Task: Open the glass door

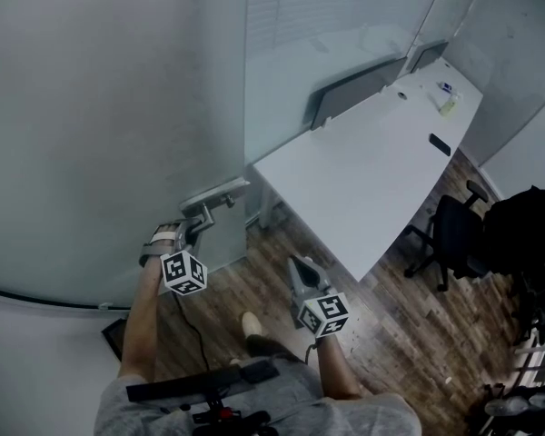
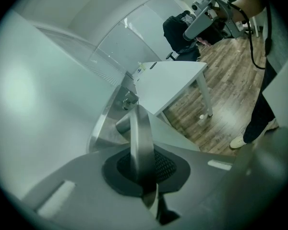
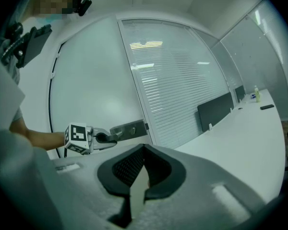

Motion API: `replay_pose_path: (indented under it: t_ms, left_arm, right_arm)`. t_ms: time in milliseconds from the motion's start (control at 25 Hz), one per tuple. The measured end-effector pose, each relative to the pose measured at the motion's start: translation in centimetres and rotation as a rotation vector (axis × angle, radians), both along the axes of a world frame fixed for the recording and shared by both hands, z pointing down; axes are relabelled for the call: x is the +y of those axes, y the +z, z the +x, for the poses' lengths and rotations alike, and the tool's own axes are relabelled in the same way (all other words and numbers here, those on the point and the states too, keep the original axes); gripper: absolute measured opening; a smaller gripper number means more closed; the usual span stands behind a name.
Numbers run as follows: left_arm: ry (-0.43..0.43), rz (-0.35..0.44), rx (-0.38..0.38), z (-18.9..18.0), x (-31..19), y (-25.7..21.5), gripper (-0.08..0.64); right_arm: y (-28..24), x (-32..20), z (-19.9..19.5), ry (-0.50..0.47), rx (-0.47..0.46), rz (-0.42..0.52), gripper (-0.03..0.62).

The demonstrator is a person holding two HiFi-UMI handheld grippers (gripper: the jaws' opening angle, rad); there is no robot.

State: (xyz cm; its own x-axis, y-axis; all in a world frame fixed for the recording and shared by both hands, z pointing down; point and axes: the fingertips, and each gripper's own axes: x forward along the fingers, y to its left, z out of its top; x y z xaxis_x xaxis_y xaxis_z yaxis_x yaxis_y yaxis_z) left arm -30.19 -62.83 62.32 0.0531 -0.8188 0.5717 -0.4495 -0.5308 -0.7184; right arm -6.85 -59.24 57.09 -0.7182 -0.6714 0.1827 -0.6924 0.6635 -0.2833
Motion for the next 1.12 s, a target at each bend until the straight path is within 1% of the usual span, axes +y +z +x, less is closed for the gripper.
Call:
replay_pose_path:
  t_ms: [280, 680, 1120]
  left_arm:
    - [0.02, -0.006, 0.003, 0.9, 1.7, 0.1, 0.002]
    - [0.05, -0.02, 0.0, 2.7, 4.1, 0.4, 0.002]
    - [0.099, -0.026, -0.008, 5.0, 7.3, 0.4, 0.002]
  right_arm:
    - [-0.8, 1.5, 0.2, 0.015, -0.018, 0.019, 0.002]
    - [-0.8, 3.6, 1.4, 0.035, -0.024, 0.021, 0.002]
    - [-0.9, 6.1, 3.6, 0.066, -0.03, 0.025, 0.002]
